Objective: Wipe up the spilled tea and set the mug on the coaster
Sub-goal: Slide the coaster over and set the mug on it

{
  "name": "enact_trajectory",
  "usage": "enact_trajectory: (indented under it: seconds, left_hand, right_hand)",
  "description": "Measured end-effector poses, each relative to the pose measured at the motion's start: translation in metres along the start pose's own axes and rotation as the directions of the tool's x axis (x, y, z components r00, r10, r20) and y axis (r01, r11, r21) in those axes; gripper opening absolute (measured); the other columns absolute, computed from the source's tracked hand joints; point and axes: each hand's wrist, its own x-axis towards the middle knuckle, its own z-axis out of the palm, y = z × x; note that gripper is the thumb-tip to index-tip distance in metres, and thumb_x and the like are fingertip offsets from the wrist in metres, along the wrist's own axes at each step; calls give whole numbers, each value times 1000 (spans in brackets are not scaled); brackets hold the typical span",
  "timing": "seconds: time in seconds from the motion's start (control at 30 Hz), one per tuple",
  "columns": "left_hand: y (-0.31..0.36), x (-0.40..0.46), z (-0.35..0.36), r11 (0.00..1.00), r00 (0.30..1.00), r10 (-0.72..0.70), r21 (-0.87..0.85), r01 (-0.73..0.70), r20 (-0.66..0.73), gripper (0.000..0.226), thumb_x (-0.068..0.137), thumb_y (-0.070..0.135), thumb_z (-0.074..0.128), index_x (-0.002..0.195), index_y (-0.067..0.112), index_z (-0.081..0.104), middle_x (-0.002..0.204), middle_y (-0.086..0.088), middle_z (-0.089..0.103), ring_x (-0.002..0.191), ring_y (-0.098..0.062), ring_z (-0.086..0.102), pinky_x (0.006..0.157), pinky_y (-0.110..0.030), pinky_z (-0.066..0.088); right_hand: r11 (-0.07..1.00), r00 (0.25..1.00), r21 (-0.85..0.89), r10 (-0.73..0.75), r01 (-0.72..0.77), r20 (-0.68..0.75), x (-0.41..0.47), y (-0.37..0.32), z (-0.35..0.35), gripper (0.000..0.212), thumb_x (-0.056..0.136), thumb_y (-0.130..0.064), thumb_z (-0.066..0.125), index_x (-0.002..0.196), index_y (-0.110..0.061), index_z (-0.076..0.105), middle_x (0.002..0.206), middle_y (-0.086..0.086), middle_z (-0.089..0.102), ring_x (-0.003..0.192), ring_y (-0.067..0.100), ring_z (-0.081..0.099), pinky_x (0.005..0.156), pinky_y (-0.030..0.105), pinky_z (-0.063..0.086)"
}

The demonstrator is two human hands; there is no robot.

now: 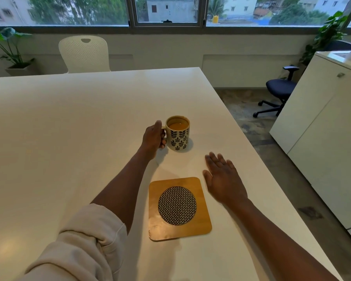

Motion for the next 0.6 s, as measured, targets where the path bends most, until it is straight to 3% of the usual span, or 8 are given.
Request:
enact_trajectory:
  seconds: [0.6]
  left_hand:
    - [27, -62, -20, 999, 1000, 14, -35, -13, 8, 48, 103, 43, 34, 65, 16, 47, 49, 5, 48, 44, -11, 43, 41, -22, 36]
  right_hand:
    - [1000, 1000, 1, 1, -1, 0, 0, 1, 0, 58, 103, -43, 25, 155, -21, 20, 163, -1, 18, 151, 18, 11, 123, 39, 11]
